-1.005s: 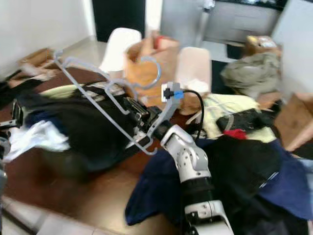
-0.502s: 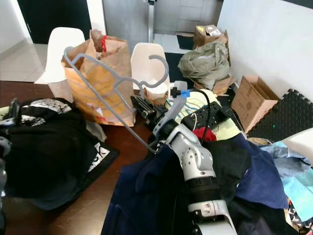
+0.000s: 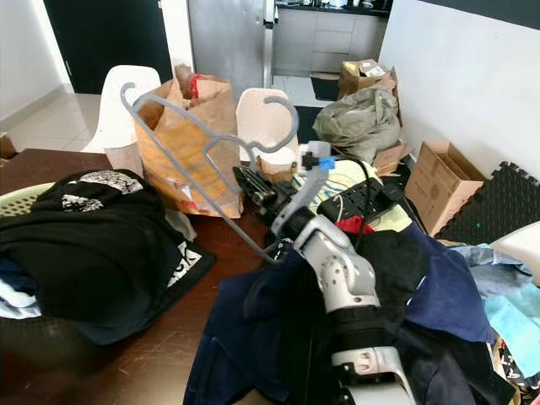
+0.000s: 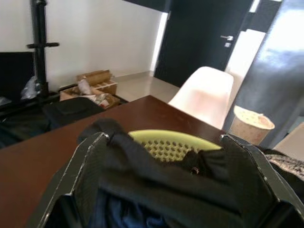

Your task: Hang hanger

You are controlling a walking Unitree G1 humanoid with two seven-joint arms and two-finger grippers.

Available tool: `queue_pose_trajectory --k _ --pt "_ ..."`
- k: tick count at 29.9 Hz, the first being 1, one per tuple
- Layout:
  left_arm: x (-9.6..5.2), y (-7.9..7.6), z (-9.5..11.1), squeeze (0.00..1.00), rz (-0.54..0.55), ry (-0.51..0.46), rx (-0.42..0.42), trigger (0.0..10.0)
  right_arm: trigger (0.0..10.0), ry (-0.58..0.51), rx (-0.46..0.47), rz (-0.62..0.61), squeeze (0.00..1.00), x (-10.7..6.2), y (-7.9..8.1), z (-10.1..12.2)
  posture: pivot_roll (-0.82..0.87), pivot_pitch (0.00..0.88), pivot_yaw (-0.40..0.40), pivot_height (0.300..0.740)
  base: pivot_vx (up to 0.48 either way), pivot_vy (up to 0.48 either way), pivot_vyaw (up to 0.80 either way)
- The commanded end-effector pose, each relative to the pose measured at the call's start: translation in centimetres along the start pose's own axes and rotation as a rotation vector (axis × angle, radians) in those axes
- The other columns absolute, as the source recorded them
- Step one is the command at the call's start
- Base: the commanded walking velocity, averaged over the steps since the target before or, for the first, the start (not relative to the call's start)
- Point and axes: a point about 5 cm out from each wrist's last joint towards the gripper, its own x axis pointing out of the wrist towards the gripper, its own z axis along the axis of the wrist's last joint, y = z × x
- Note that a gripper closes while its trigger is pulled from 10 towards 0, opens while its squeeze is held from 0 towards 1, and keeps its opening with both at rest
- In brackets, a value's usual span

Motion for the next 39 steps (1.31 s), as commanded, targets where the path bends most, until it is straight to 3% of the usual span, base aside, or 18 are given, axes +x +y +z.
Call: queue_pose_trajectory --k 1,9,14,21,26,34,39 --pt "0.5 -0.2 0.2 0.00 -0.031 -0.009 -0.009 10.0 10.0 -0.034 -0.011 0.018 0.00 -0.5 -0.1 0.8 0.08 0.000 -0.068 0.740 0.000 0.000 0.00" --pt "2.9 0.8 0.5 0.00 -0.088 0.021 0.011 10.0 10.0 0.036 -0.134 0.080 0.00 -3.5 -1.3 2.7 0.04 0.000 -0.065 0.740 0.000 0.000 0.00" --pt "4.0 1.0 -1.9 0.00 -0.155 0.135 0.031 10.0 10.0 0.056 -0.204 0.048 0.00 -5.3 -1.7 4.4 0.01 0.030 -0.063 0.740 0.000 0.000 0.00" --pt "4.2 0.1 -3.7 0.00 -0.257 0.212 0.049 10.0 10.0 0.063 -0.221 0.068 0.00 -5.8 -1.1 4.9 -0.02 0.046 -0.065 0.740 0.000 0.000 0.00" --pt "4.2 -1.8 -4.9 0.00 -0.369 0.255 0.041 10.0 10.0 0.075 -0.231 0.106 0.00 -5.5 -0.4 5.2 -0.03 0.055 -0.072 0.740 0.000 0.000 0.00" --pt "4.1 -2.3 -5.3 0.00 -0.402 0.265 0.040 10.0 10.0 0.087 -0.235 0.119 0.00 -5.5 0.0 5.2 -0.04 0.060 -0.078 0.740 0.000 0.000 0.00" --pt "3.6 -2.4 -6.7 0.00 -0.401 0.353 0.042 10.0 10.0 0.094 -0.247 0.116 0.00 -5.7 0.1 5.6 -0.05 0.064 -0.083 0.740 0.000 0.000 0.00"
